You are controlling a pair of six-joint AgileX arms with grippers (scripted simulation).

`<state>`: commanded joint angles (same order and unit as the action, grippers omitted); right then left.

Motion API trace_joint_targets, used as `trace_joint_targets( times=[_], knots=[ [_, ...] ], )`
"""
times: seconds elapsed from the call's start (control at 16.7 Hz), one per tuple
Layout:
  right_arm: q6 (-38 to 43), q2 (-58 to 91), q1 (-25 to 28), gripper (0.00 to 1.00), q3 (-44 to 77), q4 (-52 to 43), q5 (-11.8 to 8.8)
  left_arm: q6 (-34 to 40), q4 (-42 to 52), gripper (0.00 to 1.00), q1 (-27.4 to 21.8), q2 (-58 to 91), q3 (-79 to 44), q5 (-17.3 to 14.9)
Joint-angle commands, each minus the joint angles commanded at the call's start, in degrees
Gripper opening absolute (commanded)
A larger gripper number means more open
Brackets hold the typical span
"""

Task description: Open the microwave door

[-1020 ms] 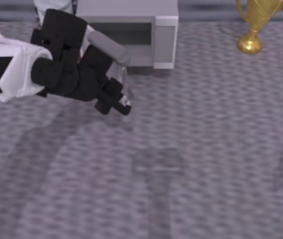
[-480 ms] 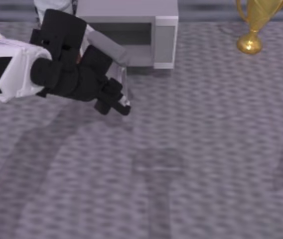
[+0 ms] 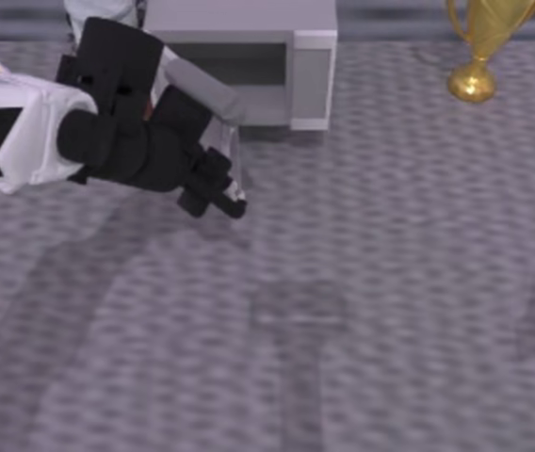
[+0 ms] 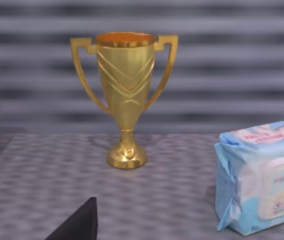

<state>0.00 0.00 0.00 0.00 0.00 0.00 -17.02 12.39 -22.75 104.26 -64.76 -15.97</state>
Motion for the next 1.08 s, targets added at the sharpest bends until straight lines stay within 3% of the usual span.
trace_joint_targets(
  times=[0.66,1.08],
  knots=[
    [0.0,0.0,0.0,1.00,0.0,0.0,0.0,-3.5,1.1,0.00,1.5,-0.5,0.5,-2.6],
    [0.0,0.0,0.0,1.00,0.0,0.0,0.0,-3.6,1.1,0.00,1.5,-0.5,0.5,-2.7]
  ],
)
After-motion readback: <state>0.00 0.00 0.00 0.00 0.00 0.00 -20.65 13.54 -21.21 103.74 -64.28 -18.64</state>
